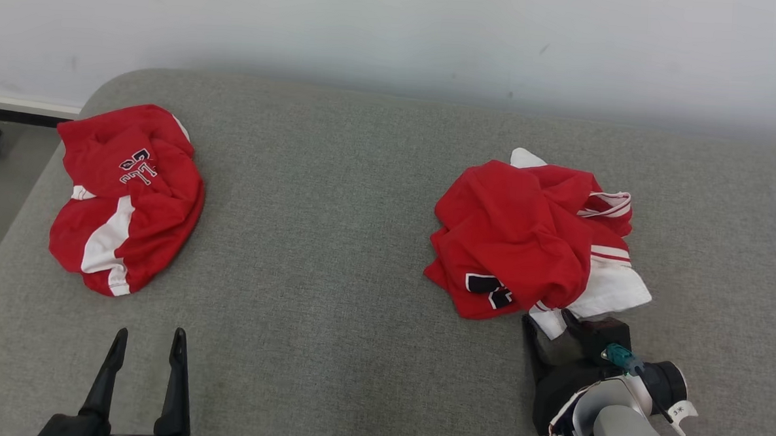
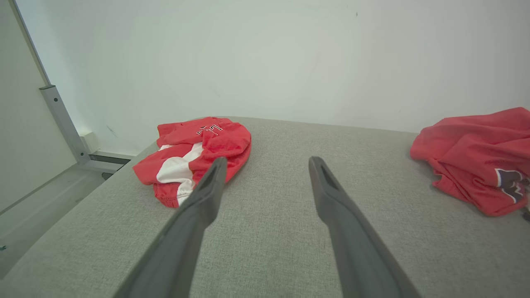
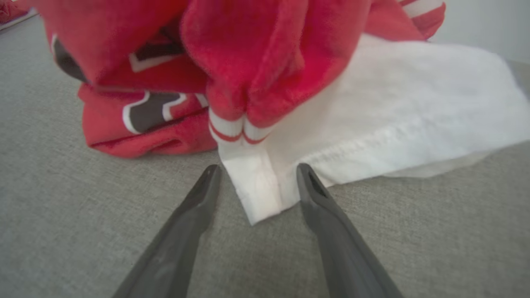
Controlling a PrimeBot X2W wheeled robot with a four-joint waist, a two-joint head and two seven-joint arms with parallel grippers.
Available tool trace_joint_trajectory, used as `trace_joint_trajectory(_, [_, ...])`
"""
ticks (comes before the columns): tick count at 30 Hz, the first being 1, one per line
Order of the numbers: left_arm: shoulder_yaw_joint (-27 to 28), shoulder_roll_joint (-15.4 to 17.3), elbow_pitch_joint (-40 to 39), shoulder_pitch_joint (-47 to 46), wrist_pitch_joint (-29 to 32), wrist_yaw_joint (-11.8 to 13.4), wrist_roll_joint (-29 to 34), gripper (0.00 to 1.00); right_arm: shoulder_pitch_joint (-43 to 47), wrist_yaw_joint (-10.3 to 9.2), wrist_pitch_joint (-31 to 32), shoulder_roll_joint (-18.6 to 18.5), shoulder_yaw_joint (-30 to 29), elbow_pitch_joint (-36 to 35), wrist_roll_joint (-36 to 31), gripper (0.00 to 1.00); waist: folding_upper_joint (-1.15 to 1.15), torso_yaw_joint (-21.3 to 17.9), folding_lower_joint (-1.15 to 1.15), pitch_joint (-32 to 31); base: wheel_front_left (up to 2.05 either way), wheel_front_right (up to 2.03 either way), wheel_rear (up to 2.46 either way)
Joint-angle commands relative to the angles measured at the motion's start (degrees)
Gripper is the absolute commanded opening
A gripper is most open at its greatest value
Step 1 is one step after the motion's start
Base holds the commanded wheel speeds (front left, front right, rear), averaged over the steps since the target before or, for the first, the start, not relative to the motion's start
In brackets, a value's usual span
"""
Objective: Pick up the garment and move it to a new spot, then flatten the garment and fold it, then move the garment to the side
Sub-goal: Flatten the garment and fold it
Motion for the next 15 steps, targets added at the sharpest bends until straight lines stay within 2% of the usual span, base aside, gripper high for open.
trace_joint_trajectory(1, [0.0,0.0,0.1,-0.6,-0.2,0.0,-0.5,1.0,-0.2,-0.12,0.2,0.1,0.0,0.7,-0.8,0.32,0.0,0.3,-0.01,0.2,0.0,0.0,0.0])
trace_joint_trajectory(2, [0.2,0.0,0.2,-0.5,-0.2,0.0,-0.6,1.0,-0.4,-0.12,0.1,0.1,0.0,1.4,-0.8,0.0,0.0,0.2,-0.01,0.2,0.0,0.0,0.0])
trace_joint_trajectory(8, [1.1,-0.2,0.6,0.3,-0.2,0.1,-0.6,1.0,0.5,-0.12,0.0,0.5,0.5,-2.4,0.5,0.0,0.0,-1.4,-0.01,-1.0,0.0,0.0,0.0])
trace_joint_trajectory(15, [1.1,-0.4,0.4,1.5,-0.2,0.1,-0.6,1.0,6.8,-0.12,0.0,0.6,3.9,-14.6,2.1,0.0,0.0,-4.8,-0.01,-3.0,0.0,0.0,0.0])
